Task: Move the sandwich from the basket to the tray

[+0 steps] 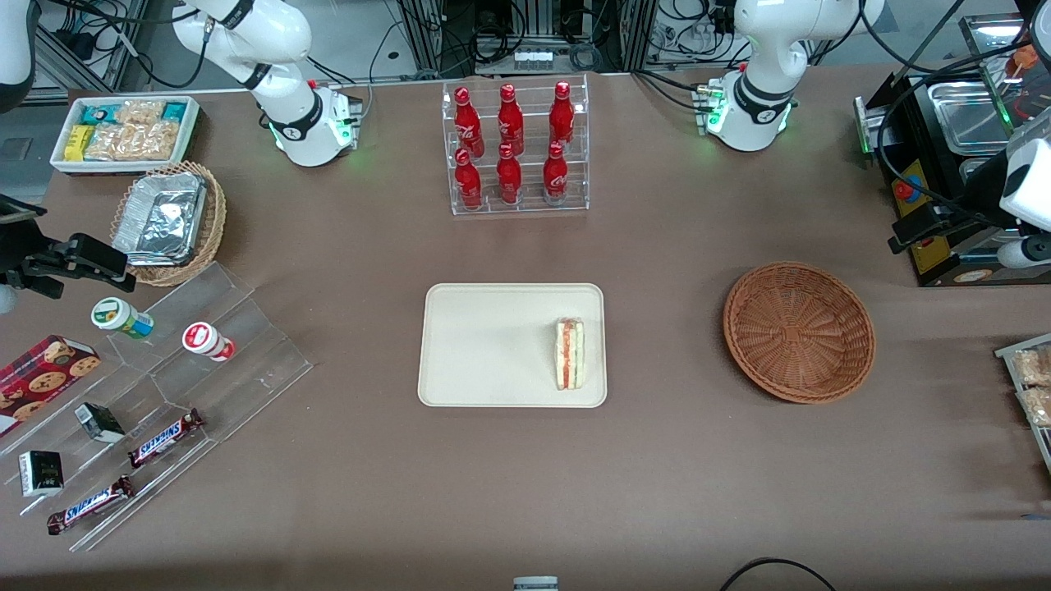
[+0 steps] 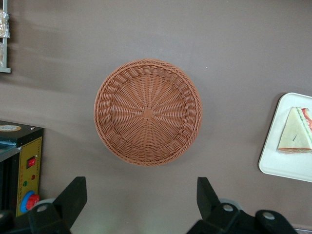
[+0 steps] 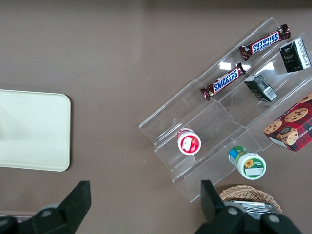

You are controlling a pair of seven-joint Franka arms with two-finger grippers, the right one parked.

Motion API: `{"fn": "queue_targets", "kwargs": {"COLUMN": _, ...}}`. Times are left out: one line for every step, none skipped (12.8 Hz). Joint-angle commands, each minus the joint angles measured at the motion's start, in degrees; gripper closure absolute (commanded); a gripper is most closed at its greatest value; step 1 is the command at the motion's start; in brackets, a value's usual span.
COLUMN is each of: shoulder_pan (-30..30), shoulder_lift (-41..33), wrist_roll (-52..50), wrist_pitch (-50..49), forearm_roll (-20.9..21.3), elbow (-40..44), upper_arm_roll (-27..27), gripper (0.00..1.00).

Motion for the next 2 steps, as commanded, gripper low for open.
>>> {"fn": "queue_targets", "kwargs": {"shoulder_pan": -0.6, "shoulder_lift": 2.3, "wrist_roll": 0.0, "wrist_pitch": -1.5, "forearm_roll": -0.1, "elbow": 6.1, "upper_arm_roll": 0.7, "gripper": 0.0}}
{"fn": "queue_targets", "kwargs": {"shoulder_pan": -0.4, "shoulder_lift": 2.2, "wrist_roll": 0.2, "wrist_pitch": -3.0, "forearm_roll": 0.1, "elbow": 7.4, "upper_arm_roll": 0.7, "gripper": 0.0}}
